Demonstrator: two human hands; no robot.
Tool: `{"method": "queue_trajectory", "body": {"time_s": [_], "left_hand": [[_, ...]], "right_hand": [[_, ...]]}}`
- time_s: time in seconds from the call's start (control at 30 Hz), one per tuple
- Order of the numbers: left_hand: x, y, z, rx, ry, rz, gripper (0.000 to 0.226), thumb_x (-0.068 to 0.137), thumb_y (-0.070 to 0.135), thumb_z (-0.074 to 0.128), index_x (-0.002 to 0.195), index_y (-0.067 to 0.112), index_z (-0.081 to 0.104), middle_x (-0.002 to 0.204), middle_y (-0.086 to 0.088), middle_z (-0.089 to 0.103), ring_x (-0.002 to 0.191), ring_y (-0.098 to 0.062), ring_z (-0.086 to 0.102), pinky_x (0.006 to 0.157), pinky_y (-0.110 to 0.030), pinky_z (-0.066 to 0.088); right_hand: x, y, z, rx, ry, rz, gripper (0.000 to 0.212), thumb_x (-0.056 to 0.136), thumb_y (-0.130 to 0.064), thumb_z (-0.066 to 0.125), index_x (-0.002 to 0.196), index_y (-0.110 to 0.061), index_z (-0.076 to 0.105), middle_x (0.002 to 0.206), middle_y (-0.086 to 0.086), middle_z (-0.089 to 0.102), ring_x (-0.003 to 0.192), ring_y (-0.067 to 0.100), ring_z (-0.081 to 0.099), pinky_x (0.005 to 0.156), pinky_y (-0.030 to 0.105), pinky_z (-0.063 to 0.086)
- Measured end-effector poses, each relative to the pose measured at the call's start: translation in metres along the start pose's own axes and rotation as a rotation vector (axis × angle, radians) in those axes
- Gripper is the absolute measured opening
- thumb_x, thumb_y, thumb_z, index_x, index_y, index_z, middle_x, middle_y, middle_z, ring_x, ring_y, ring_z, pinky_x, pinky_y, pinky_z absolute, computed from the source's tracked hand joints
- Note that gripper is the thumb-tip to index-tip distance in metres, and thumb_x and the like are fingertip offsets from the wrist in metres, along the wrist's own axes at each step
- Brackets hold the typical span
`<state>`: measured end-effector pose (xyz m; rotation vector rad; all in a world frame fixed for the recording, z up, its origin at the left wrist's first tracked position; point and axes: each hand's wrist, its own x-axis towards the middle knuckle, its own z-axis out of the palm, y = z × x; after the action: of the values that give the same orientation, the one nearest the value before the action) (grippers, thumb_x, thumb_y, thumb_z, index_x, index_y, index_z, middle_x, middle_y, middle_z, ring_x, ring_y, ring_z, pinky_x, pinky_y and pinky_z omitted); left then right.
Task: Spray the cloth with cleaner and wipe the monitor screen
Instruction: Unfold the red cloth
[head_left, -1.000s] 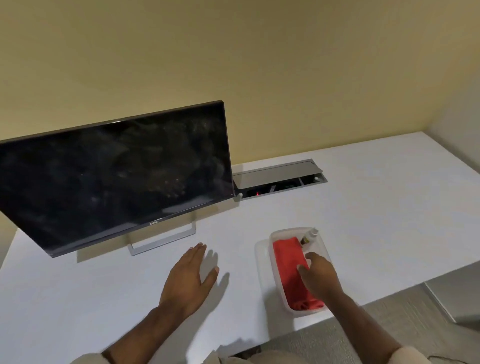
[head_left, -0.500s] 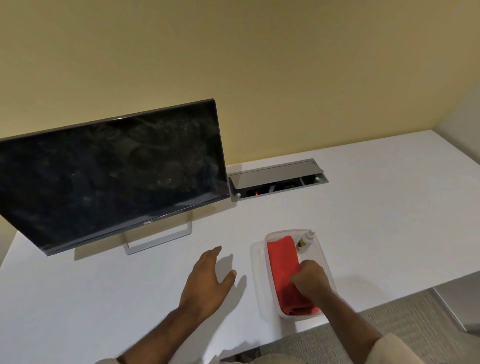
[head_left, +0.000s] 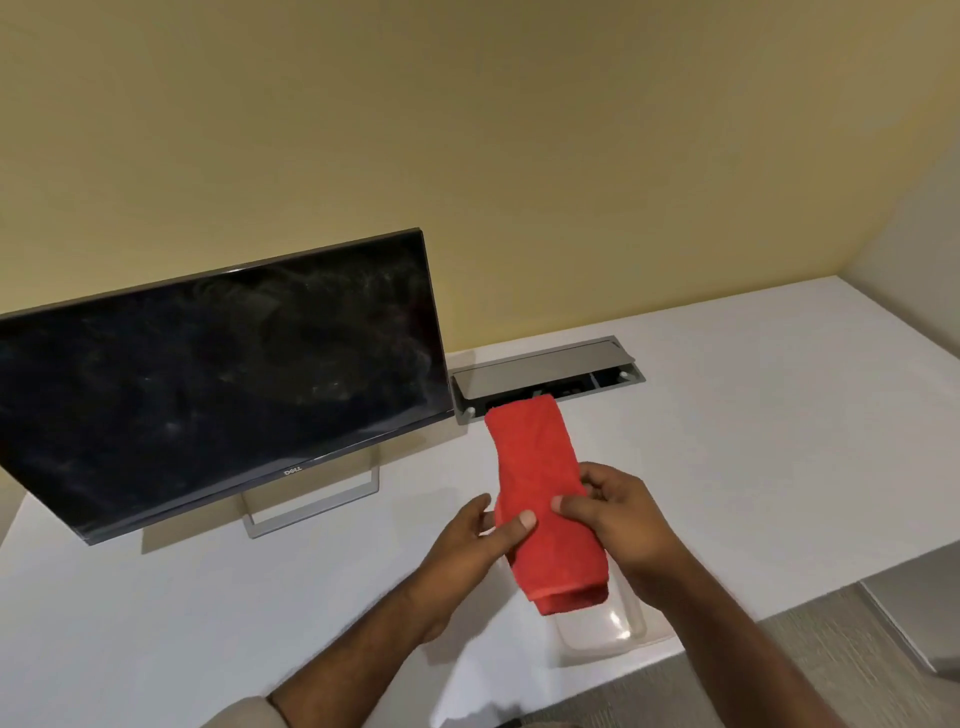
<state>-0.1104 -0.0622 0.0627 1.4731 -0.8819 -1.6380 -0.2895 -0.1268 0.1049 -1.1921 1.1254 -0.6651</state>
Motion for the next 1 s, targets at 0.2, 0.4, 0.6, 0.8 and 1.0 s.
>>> {"method": "queue_trajectory", "body": {"time_s": [0.2, 0.4, 0.6, 0.8, 1.0], "left_hand": [[-0.006, 0.013, -0.018, -0.372, -0.056, 0.067, 0.054, 0.087, 0.038, 0.071, 0.132, 0.010, 0.061, 0.127, -0.015, 0.069, 0.118, -0.033, 0.066, 0.095, -0.042, 0.055], [-0.015, 0.014, -0.046, -0.335, 0.209, 0.211, 0.052, 0.079, 0.023, 0.079, 0.128, 0.018, 0.062, 0.118, -0.009, 0.074, 0.107, -0.031, 0.072, 0.090, -0.048, 0.059], [-0.032, 0.013, -0.064, -0.123, 0.284, 0.298, 0.041, 0.087, 0.033, 0.073, 0.126, 0.029, 0.062, 0.114, 0.005, 0.076, 0.102, -0.017, 0.073, 0.082, -0.029, 0.060], [-0.044, 0.013, -0.079, -0.112, 0.301, 0.248, 0.026, 0.103, 0.026, 0.052, 0.124, 0.024, 0.068, 0.113, 0.000, 0.076, 0.105, -0.020, 0.073, 0.091, -0.037, 0.058], [-0.051, 0.005, -0.108, -0.157, 0.425, 0.182, 0.024, 0.103, 0.015, 0.052, 0.119, 0.018, 0.069, 0.106, -0.002, 0.078, 0.099, -0.022, 0.075, 0.083, -0.035, 0.059]], "right_hand": [[0.009, 0.003, 0.024, 0.252, -0.152, 0.047, 0.032, 0.091, -0.007, 0.064, 0.123, -0.010, 0.064, 0.118, 0.011, 0.072, 0.108, 0.030, 0.069, 0.092, 0.048, 0.055], [0.015, 0.006, 0.055, 0.033, -0.003, 0.029, 0.041, 0.087, -0.016, 0.073, 0.124, -0.023, 0.057, 0.107, 0.007, 0.062, 0.099, 0.026, 0.069, 0.076, 0.037, 0.059], [0.020, 0.005, 0.094, 0.042, -0.038, -0.048, 0.040, 0.092, -0.038, 0.065, 0.130, -0.033, 0.055, 0.117, 0.003, 0.062, 0.108, 0.018, 0.066, 0.092, 0.036, 0.056], [0.022, 0.012, 0.131, 0.241, -0.269, -0.044, 0.039, 0.094, -0.039, 0.063, 0.129, -0.023, 0.061, 0.124, 0.004, 0.069, 0.115, 0.022, 0.066, 0.097, 0.039, 0.052], [0.034, 0.032, 0.141, 0.364, -0.214, 0.079, 0.030, 0.098, -0.013, 0.056, 0.126, -0.021, 0.062, 0.118, 0.008, 0.072, 0.108, 0.028, 0.069, 0.085, 0.038, 0.058]]}}
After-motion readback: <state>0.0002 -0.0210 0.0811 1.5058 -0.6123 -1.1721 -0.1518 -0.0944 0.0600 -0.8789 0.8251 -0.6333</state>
